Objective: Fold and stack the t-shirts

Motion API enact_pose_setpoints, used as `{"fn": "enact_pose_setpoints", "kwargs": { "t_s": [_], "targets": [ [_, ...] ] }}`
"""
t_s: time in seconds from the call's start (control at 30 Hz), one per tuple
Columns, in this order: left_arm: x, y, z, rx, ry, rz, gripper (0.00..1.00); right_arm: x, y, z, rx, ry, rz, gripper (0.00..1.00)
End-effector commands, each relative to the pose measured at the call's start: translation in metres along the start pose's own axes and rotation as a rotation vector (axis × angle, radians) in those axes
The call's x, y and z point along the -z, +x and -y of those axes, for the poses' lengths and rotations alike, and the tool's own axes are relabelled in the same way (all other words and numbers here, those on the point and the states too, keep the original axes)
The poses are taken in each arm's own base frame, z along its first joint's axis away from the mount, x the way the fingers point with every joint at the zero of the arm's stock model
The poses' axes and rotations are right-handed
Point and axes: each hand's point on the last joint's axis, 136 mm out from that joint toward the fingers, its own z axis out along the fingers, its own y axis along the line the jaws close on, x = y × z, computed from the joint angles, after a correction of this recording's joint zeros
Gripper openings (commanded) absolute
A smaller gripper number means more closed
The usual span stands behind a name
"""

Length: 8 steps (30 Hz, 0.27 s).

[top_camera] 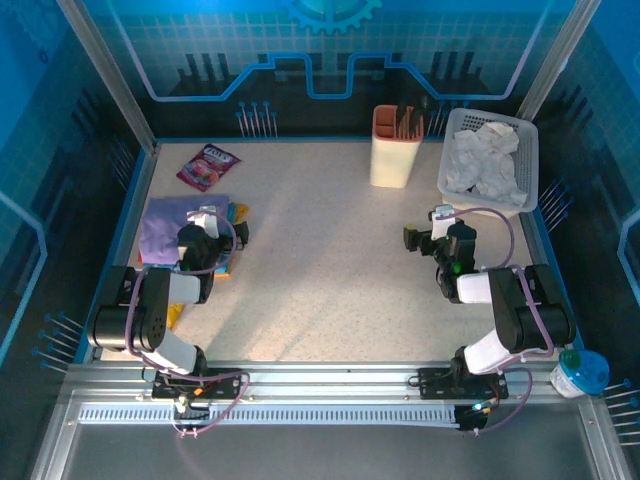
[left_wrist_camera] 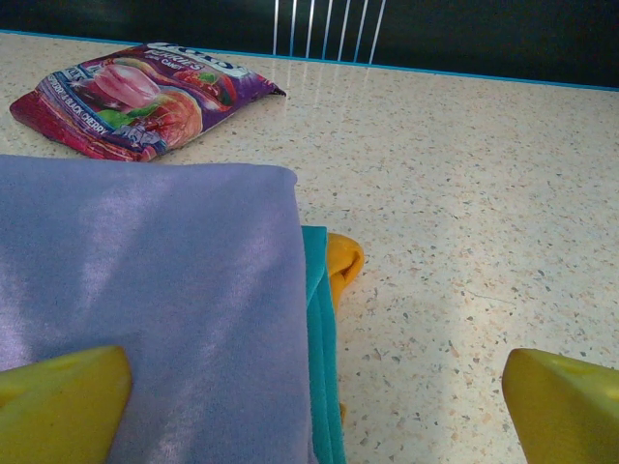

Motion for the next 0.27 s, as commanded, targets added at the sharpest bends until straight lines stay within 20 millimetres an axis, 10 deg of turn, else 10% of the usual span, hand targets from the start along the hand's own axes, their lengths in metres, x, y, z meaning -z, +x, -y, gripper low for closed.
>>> {"fn": "enact_pose_setpoints", "kwargs": {
  "t_s": [0.0, 0.23],
  "targets": [
    [-0.0038, -0.0021, 0.0086, -0.015, 0.039, -0.001, 0.99, -0.0024, -0.0119, -0.0015, 0.015, -0.014, 0.031, 1.00],
    [-0.0039, -0.0023, 0.0086, -0.015, 0.039, -0.001, 0.99, -0.0017, -0.0118, 0.0037, 0.001, 0.009, 0.031, 1.00]
  ]
}}
